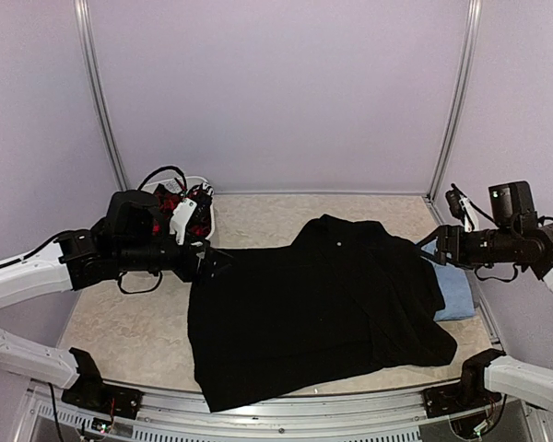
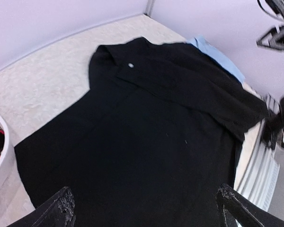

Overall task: Fold and stack the long sleeve shirts
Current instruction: Flatten out the crumpled shirt at the center of the board, then move the bin to the corner of the board.

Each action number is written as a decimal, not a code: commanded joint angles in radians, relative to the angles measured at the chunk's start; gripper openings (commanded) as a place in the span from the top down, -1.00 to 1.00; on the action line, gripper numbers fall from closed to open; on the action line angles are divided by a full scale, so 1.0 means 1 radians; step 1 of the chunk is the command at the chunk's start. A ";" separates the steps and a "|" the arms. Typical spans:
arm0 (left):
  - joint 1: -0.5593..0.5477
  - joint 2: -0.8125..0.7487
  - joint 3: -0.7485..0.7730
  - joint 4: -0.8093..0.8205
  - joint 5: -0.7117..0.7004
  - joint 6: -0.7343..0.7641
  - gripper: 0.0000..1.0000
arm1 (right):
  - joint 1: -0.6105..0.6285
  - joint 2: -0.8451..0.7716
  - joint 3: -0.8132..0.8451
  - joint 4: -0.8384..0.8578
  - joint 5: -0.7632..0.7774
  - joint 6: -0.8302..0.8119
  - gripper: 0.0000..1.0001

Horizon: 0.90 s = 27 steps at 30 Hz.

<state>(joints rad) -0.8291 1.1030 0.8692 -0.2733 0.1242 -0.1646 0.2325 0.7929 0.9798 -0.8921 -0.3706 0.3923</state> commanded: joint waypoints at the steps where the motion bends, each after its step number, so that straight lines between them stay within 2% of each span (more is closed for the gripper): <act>1: 0.073 0.115 0.036 0.158 -0.048 -0.176 -0.98 | 0.019 0.114 -0.018 0.207 0.020 -0.057 -0.47; 5: 0.125 0.230 0.067 0.151 -0.158 -0.210 -0.95 | 0.109 0.242 -0.020 0.339 0.108 -0.076 -0.47; 10: 0.260 0.373 0.119 0.111 -0.298 -0.230 -0.96 | 0.198 0.443 0.029 0.456 0.238 -0.115 -0.51; 14: 0.310 0.498 0.204 0.097 -0.338 -0.199 -0.97 | 0.202 0.510 0.020 0.551 0.147 -0.121 -0.50; 19: 0.310 0.717 0.424 0.029 -0.453 -0.135 -0.96 | 0.207 0.558 0.017 0.582 0.100 -0.126 -0.49; 21: 0.317 0.818 0.525 -0.018 -0.522 -0.114 -0.86 | 0.208 0.553 0.006 0.592 0.089 -0.124 -0.48; 24: 0.339 0.954 0.650 -0.082 -0.546 -0.091 -0.62 | 0.210 0.542 -0.010 0.599 0.075 -0.120 -0.47; 27: 0.357 1.039 0.711 -0.146 -0.578 -0.071 -0.42 | 0.211 0.530 -0.027 0.592 0.084 -0.117 -0.47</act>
<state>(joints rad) -0.5026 2.0441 1.5116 -0.2874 -0.3634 -0.2840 0.4339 1.3453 0.9775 -0.3244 -0.2737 0.2787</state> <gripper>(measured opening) 0.763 0.737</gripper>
